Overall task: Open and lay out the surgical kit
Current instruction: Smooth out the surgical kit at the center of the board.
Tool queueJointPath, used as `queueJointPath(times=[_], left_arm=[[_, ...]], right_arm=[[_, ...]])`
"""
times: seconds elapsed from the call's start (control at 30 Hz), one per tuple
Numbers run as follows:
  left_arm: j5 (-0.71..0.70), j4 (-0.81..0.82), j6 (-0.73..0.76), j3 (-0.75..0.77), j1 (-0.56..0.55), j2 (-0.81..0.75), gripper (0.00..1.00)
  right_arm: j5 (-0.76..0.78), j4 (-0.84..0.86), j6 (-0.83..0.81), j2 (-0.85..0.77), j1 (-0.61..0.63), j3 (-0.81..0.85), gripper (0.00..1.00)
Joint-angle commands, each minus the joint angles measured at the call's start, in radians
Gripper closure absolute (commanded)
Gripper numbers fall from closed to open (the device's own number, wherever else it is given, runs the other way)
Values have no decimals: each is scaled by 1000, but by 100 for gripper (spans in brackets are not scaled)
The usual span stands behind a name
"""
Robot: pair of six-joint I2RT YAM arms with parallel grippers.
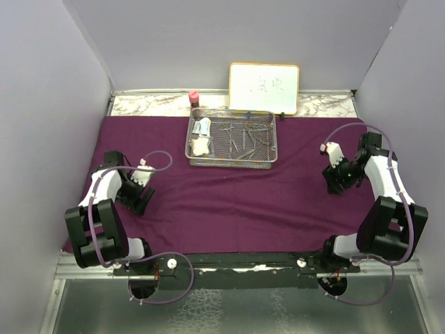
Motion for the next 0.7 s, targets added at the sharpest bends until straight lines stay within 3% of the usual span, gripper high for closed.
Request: queueJointPath(times=[0.0, 0.17, 0.4, 0.57, 0.67], left_arm=[[122, -52, -50, 120, 3, -27, 24], [219, 3, -194, 216, 2, 10, 24], [233, 114, -370, 297, -7, 53, 24], [228, 170, -439, 326, -14, 88, 24], [217, 189, -452, 323, -18, 99, 24]], right_arm=[[-303, -85, -28, -52, 56, 74, 41], [-406, -47, 40, -103, 248, 78, 40], [-370, 122, 194, -180, 675, 2, 41], [-302, 268, 283, -168, 998, -68, 41], [-284, 343, 304, -129, 1132, -90, 43]])
